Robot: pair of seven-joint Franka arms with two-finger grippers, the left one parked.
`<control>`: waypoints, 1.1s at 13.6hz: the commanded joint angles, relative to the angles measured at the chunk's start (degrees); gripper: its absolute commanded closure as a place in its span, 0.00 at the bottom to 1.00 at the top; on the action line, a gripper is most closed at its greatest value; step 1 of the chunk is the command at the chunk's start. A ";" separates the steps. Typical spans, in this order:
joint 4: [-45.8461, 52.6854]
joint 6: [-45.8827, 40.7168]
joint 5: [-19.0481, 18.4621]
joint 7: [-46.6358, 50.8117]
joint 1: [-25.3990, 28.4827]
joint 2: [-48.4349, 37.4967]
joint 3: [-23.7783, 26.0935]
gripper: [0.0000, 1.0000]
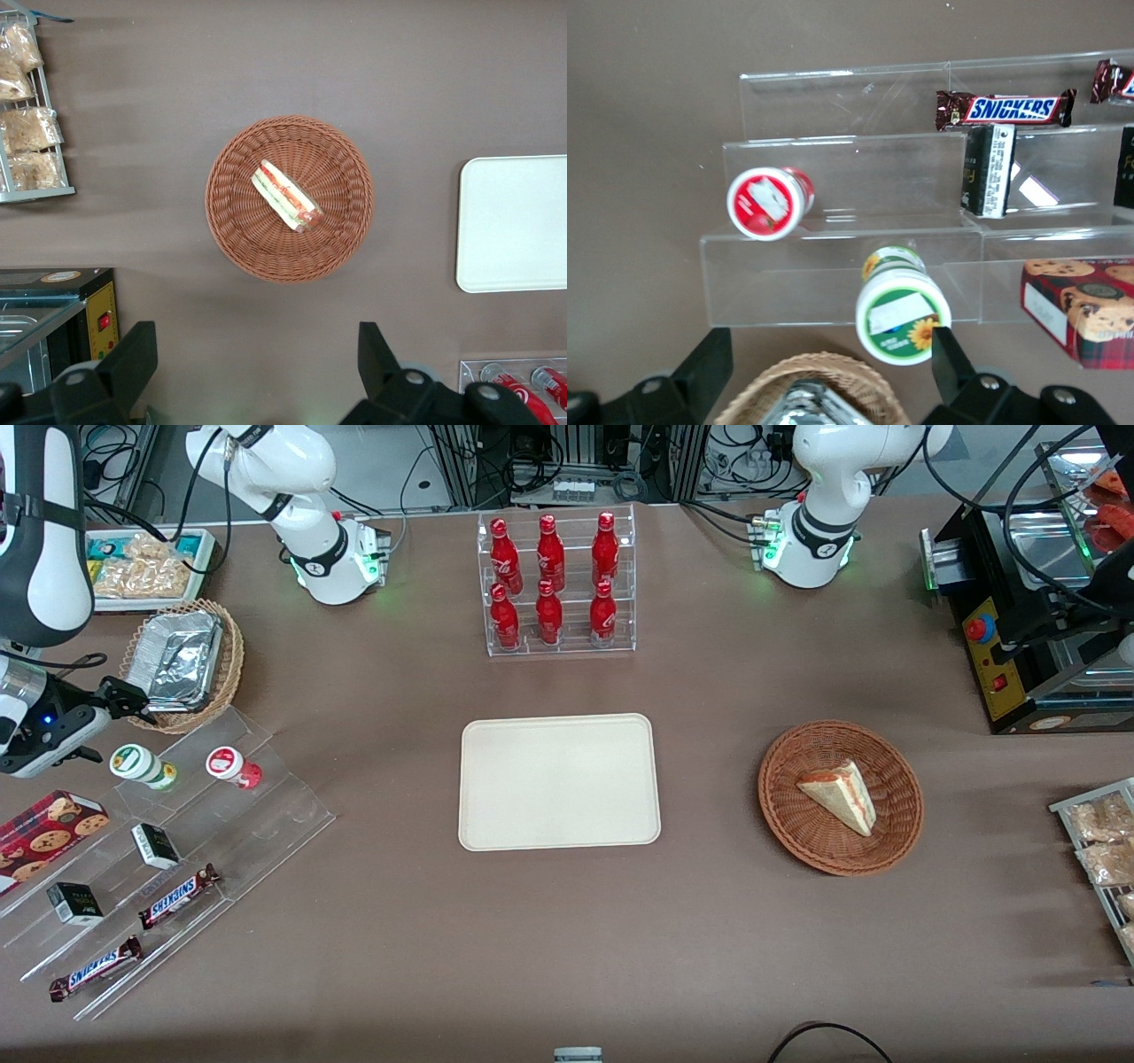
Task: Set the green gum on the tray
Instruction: 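Move the right gripper down toward the green-and-white gum tub on the rack, then close the right gripper around the green-and-white gum tub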
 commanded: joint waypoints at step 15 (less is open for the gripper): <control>-2.56 10.46 1.07 -7.26 -2.89 5.91 0.01 0.64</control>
